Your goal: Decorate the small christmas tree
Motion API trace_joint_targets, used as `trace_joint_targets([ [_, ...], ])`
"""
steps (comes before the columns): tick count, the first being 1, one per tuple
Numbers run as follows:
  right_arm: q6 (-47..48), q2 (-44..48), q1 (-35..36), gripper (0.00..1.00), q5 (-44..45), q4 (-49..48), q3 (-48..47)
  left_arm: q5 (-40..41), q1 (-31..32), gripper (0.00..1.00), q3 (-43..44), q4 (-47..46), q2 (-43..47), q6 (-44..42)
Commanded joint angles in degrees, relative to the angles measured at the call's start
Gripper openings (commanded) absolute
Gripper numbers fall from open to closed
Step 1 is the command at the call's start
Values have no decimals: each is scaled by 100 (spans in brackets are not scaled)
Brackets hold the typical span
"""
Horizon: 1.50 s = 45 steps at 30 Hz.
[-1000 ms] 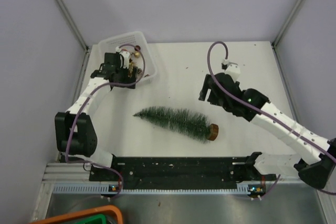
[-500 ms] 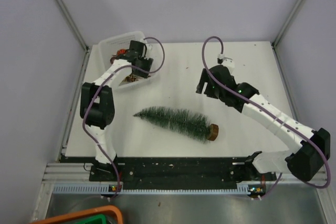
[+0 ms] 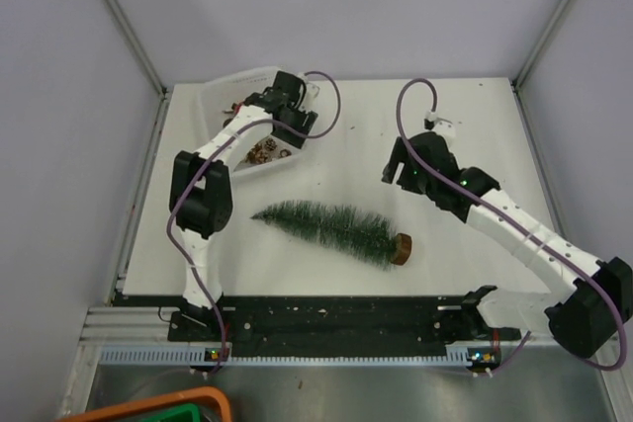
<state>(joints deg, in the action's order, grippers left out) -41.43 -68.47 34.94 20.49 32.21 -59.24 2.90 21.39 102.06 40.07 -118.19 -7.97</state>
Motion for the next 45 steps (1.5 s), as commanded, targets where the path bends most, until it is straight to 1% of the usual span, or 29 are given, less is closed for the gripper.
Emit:
trace_joint_targets([
  [1,126,281,-163,79,52,-197,141,-463,497,70,735,88,-239,-12],
  [3,109,351,-207,79,51,-197,229,-641,699,75,1086,132,-379,67],
  [5,65,343,-224,80,51,-197,282,-694,814,83,1525,272,-555,198],
  [6,47,317,-216,80,25,-215,308,-685,841,85,1693,308,-591,321],
  [7,39,264,-224,80,-27,-241,326,-703,858,87,1781,317,-582,409],
  [10,-40,-16,-224,80,-212,-451,273,-720,823,99,1861,369,-302,463],
  [13,-137,-473,-233,80,-440,-776,54,-773,604,99,1861,422,277,480],
  [16,-269,-1018,-224,80,-668,-1154,-245,-948,183,99,1818,492,989,612],
  [20,-480,-2001,-198,79,-1029,-1611,-955,-1484,-590,99,1160,440,1973,779],
  [23,-620,-2758,-102,78,-1108,-1726,-1659,-1398,-934,99,222,352,2623,569],
  [25,-708,-3284,-58,77,-1222,-1726,-2124,-1073,-996,99,-587,151,3045,349],
  [29,-832,-4033,65,76,-1267,-1700,-2907,-817,-1101,99,-1950,-236,3600,129],
  [33,-893,-4745,145,73,-1258,-1384,-3549,-747,-1137,99,-2611,-465,3830,111],
  [34,-893,-4850,154,72,-1241,-1340,-3585,-729,-1154,99,-2673,-483,3830,120],
  [36,-849,-4965,171,66,-1162,-1296,-3586,-720,-1163,99,-2753,-509,3839,94],
  [40,-577,-4808,136,57,-802,-1261,-3217,-738,-1181,99,-2911,-650,3856,50],
  [45,-235,-4404,-215,52,-529,-1269,-2690,-720,-1198,99,-3078,-817,3821,23],
])
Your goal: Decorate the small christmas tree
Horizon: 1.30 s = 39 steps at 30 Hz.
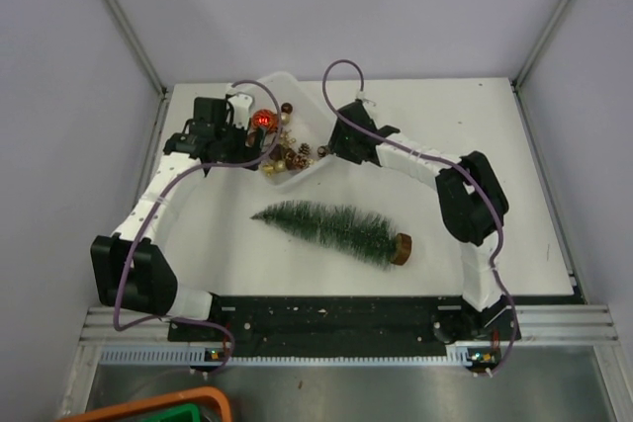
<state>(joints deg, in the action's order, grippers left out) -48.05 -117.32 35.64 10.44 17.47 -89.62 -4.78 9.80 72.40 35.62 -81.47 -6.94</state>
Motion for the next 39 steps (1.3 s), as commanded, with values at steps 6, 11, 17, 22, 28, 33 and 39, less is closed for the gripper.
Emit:
trace_joint_targets([
  [6,1200,754,-891,50,775,177,560,-216,-40,99,-69,-187,132,-44],
  [11,1886,640,-1190,54,855,265,437,-471,-40,99,-7,112,184,-106],
  [17,2055,964,-1208,81,1162,379,525,-788,-40,99,-156,156,246,-176],
  [22,1905,1702,-1217,84,1005,380,665,-1051,-31,99,-25,-89,158,-272],
  [28,1817,2678,-1217,80,329,257,1095,-1219,66,99,1063,-318,-728,-825],
  [33,1852,3416,-1208,78,-129,-68,1807,-1131,144,99,2101,-511,-1669,-1274],
  [39,1852,3856,-1208,78,-498,-288,2458,-964,434,99,2419,-635,-2320,-2267],
])
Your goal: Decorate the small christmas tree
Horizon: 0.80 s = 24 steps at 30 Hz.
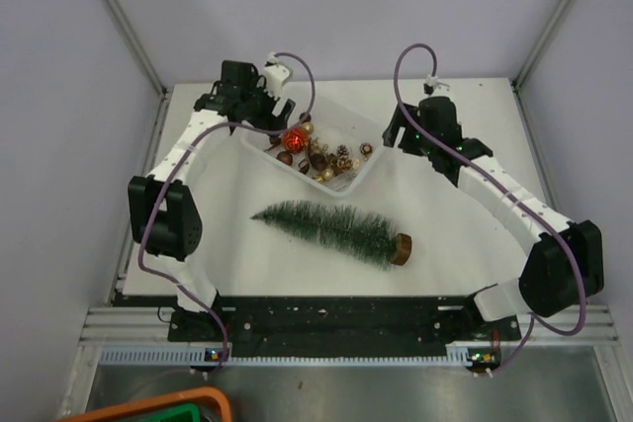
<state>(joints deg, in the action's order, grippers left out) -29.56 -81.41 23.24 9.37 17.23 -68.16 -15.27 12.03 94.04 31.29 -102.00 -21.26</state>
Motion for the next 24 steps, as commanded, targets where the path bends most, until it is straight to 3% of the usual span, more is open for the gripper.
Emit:
trace_joint_targets([
  [1,3,292,31,78,-418,-282,364,85,264,99,273,-202,-329,-1010],
  [10,-6,406,31,75,-638,-414,488,331,379,95,755,-246,-926,-1232],
  [16,-6,389,40,73,-664,-458,532,411,388,61,1116,87,-1322,-1504],
  [21,21,433,31,72,-585,-458,506,384,405,57,1099,351,-1428,-1768],
  [23,21,441,31,72,-594,-458,497,428,414,50,1099,369,-1437,-1829],
  [24,12,459,40,71,-602,-458,479,454,423,41,1116,378,-1446,-1856],
])
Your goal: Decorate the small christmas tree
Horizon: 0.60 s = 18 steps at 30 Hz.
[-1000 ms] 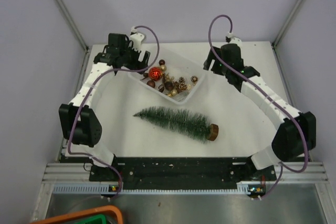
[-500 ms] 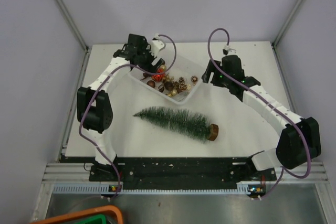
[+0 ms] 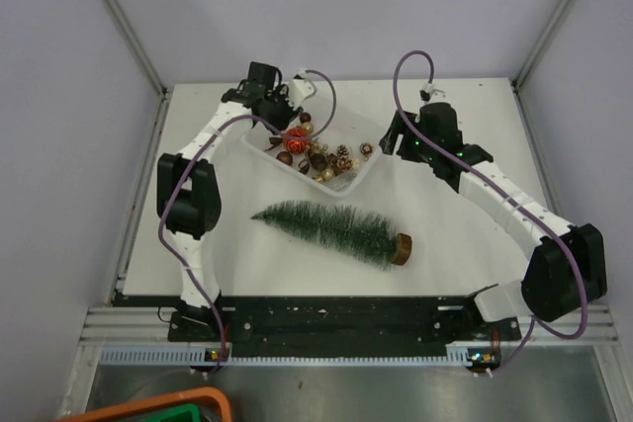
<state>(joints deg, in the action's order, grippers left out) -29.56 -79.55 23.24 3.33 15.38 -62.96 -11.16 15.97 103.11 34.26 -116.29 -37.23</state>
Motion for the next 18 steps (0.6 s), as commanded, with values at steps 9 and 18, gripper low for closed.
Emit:
trace_joint_targets([
  [9,-32,449,31,66,-131,-316,73,150,222,0,492,318,781,277],
  [18,108,791,31,66,-298,-430,161,236,1004,0,700,405,2707,568],
])
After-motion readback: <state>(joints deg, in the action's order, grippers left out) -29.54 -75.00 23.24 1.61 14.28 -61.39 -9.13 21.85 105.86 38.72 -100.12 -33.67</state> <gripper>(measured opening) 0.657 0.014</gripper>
